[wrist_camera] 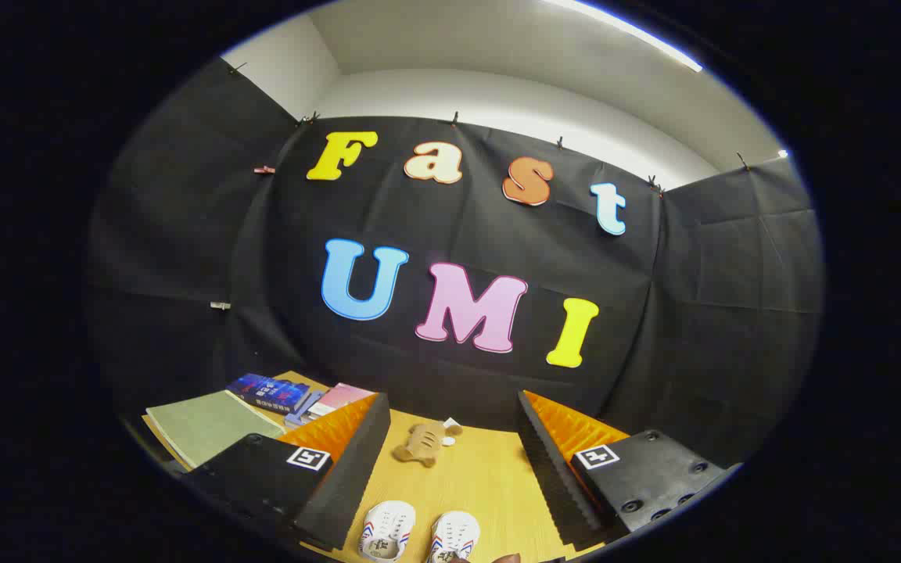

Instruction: Open the storage box then place both shoes into the box .Put the left shoe in first, then the right shoe, with the right side of both shoes facing outward in a uniform manner.

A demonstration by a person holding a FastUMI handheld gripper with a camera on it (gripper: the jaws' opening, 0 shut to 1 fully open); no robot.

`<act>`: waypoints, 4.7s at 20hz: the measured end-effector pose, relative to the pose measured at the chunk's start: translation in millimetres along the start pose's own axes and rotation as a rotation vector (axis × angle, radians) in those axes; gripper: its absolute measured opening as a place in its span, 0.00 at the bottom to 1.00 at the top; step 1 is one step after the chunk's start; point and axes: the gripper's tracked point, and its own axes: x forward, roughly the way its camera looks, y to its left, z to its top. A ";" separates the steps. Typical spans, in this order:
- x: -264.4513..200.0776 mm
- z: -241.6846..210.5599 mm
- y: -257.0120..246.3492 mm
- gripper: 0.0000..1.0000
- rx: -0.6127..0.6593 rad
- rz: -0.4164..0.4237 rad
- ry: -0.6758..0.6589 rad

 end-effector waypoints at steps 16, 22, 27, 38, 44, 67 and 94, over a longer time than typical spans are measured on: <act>12.8 -30.5 -14.7 0.98 0.012 -0.075 0.112; 25.3 -36.4 24.9 0.98 0.070 0.061 0.139; 28.1 -43.3 86.8 0.98 0.200 0.290 0.177; 10.6 -105.4 245.8 0.98 0.542 0.893 0.488; 8.4 -162.3 303.5 0.98 0.937 1.096 0.795; 21.0 -231.2 351.0 0.32 1.586 1.214 1.155; 48.2 -1.1 519.4 0.25 1.474 1.365 0.934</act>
